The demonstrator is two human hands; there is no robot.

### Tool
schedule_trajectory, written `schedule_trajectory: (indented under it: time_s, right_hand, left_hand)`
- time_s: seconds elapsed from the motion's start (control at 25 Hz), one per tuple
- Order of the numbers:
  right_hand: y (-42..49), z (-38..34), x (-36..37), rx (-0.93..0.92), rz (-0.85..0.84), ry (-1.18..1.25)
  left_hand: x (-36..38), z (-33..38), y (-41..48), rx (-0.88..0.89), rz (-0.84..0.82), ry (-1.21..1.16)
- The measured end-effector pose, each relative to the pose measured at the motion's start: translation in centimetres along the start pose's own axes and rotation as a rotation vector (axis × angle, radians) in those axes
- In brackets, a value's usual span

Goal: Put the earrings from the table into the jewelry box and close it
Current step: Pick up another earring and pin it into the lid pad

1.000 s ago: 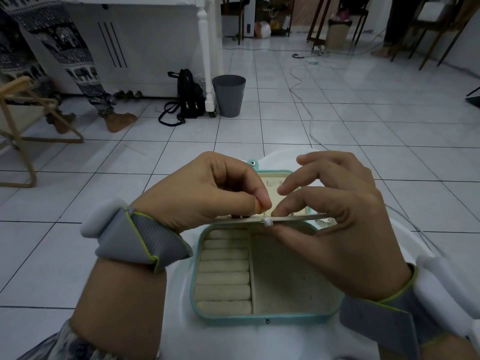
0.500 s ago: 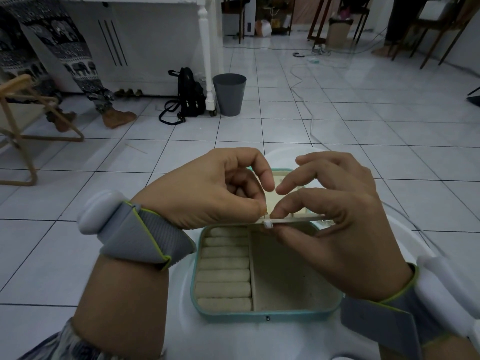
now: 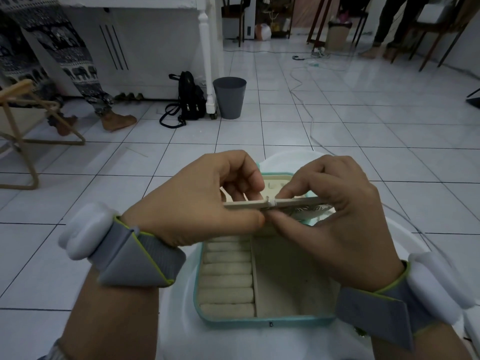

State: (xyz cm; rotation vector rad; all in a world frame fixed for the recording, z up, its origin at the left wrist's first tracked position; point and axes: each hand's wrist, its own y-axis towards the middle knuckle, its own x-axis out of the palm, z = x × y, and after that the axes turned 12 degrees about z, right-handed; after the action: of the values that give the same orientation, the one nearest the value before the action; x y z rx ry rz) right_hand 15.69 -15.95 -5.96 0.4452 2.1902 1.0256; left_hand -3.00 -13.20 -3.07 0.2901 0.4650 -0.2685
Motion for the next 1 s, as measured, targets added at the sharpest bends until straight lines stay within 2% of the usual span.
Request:
schedule_trajectory:
  time_s: [0.24, 0.72, 1.0]
  right_hand:
    - [0.26, -0.18, 0.56, -0.001, 0.022, 0.02]
    - [0.33, -0.39, 0.63, 0.005, 0.005, -0.011]
    - [0.48, -0.7, 0.61, -0.015, -0.046, -0.135]
  left_hand:
    - [0.67, -0.5, -0.29, 0.188, 0.14, 0.046]
    - [0.85, -0.56, -0.18, 0.231, 0.162, 0.1]
    - [0.97, -0.6, -0.02, 0.231, 0.159, 0.164]
